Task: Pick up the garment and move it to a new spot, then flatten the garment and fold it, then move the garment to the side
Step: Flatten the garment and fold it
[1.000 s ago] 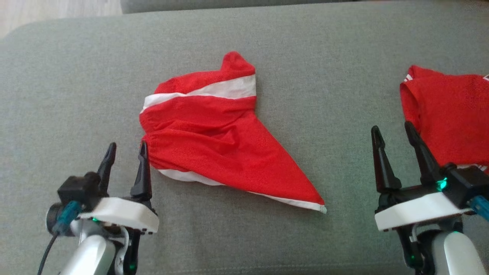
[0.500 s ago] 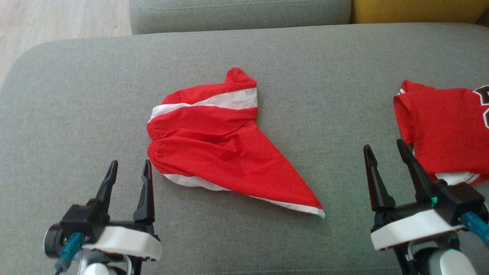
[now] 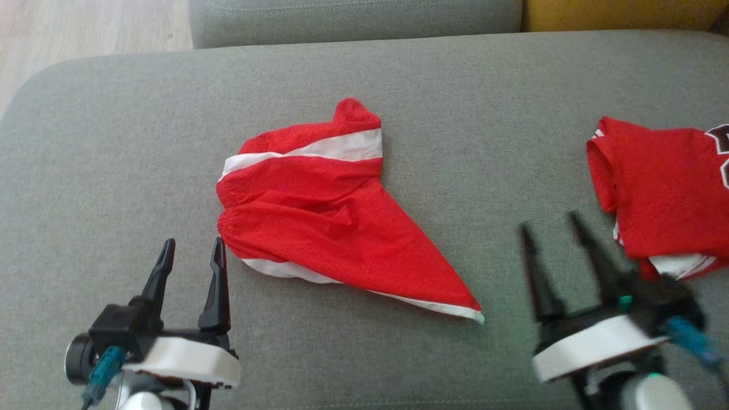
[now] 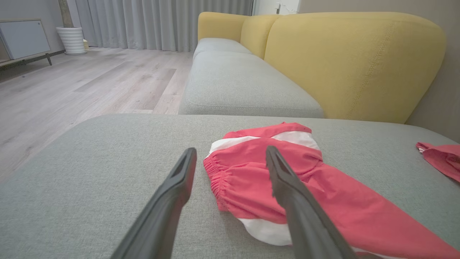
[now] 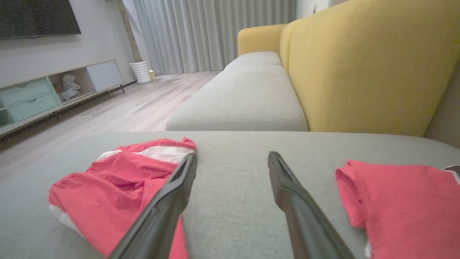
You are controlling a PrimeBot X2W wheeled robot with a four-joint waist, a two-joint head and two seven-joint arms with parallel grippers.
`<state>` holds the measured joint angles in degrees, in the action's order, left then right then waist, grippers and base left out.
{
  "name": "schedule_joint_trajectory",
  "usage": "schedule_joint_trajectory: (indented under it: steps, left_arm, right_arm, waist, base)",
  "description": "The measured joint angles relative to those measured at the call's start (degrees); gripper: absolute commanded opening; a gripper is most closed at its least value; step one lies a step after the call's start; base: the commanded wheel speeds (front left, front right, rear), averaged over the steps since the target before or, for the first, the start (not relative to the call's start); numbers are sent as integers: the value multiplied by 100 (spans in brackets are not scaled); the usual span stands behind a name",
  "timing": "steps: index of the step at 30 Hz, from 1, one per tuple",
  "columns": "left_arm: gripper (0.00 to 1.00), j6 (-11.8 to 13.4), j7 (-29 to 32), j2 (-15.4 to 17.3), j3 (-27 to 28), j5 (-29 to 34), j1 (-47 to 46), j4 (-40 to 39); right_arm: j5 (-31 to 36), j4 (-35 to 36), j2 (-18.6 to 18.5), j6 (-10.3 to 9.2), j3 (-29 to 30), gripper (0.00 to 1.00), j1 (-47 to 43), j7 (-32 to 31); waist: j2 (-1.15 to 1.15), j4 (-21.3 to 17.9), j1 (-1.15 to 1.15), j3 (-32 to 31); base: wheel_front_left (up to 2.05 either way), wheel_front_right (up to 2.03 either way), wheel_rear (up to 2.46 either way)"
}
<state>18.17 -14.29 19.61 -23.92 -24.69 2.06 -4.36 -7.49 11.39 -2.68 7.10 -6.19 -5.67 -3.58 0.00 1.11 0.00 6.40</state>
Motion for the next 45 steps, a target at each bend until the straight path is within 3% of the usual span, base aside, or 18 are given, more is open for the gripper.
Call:
schedule_joint_trajectory:
  steps: [9, 20, 21, 22, 23, 31, 37, 45]
  left_arm:
    - [100, -60, 0, -35, -79, -1, -244, 87]
    - [100, -267, 0, -224, -90, -1, -569, 281]
    - [100, -289, 0, -241, -81, -1, -594, 290]
    - [100, -311, 0, -263, -70, 0, -617, 298]
    - [100, -315, 0, -291, -49, 1, -630, 299]
    - [100, -454, -1, -400, 87, 100, -646, 327]
    - [100, -543, -1, -492, 104, 152, -673, 368]
    - [100, -667, -1, -602, 112, 255, -779, 454]
  right_arm:
    - [58, -758, -918, 0, -1707, 100, -112, -531]
    - [259, -1702, -1007, 0, -1758, 100, 200, -391]
    - [261, -1773, -983, 0, -1758, 67, 266, -371]
    - [261, -1846, -965, 0, -1758, 24, 324, -337]
    - [246, -1883, -945, 0, -1760, 0, 372, -291]
    - [-45, -1488, -861, 0, -1812, 0, 592, -224]
    - [-220, -1088, -783, 0, -1533, 0, 975, -352]
    - [-477, -1445, -476, 0, -921, 0, 1664, -458]
  waist:
    - [0, 110, 0, 250]
    - [0, 335, 0, 588]
    - [0, 347, 0, 607]
    - [0, 360, 0, 621]
    - [0, 372, 0, 633]
    - [0, 359, 0, 653]
    - [0, 351, 0, 694]
    - [0, 483, 0, 823]
  base:
    - [0, 0, 0]
    - [0, 0, 0]
    - [0, 0, 0]
    - [0, 0, 0]
    - [0, 0, 0]
    - [0, 0, 0]
    - [0, 0, 0]
    - [0, 0, 0]
